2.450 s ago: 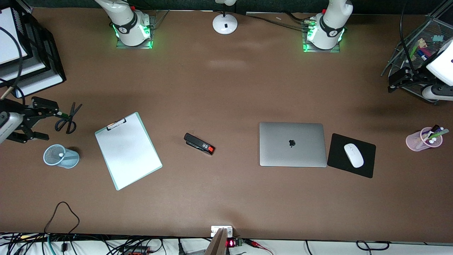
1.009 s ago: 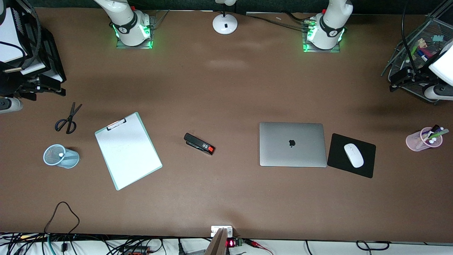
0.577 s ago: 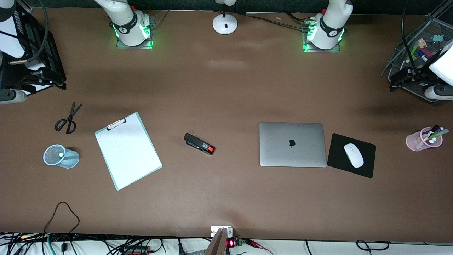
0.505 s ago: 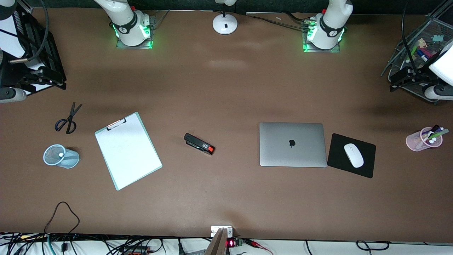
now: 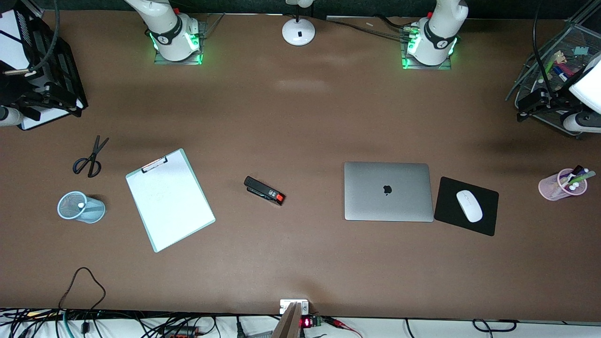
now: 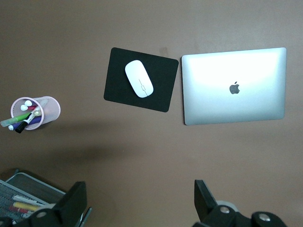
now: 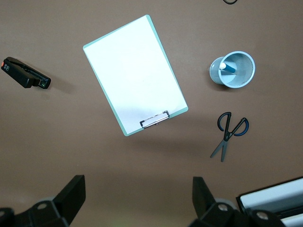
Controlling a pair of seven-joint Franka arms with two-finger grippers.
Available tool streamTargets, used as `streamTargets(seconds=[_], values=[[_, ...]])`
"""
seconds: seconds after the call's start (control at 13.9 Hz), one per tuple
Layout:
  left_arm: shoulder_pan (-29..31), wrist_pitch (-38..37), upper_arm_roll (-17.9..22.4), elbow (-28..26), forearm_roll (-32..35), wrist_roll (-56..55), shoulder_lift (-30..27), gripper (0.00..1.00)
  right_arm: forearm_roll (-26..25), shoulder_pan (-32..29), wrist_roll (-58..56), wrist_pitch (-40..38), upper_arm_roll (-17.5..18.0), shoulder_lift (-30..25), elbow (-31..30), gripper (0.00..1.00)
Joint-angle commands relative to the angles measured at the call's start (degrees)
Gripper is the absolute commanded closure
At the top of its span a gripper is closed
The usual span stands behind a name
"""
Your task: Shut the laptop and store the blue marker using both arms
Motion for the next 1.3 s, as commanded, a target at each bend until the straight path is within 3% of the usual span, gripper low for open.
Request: streamTargets(seconds=[0.0, 1.23], values=[[0.3, -1.2, 0.0, 1.6, -0.7, 0.6, 0.6, 0.0, -0.5, -0.3, 0.9, 0.7, 0.2, -1.5, -1.7, 0.0], [0.2, -1.4, -0.2, 1.6, -0.6, 0.7, 0.6, 0.0, -0.9, 0.3, 5.2, 1.3, 0.5, -0.9, -0.6, 0.0]])
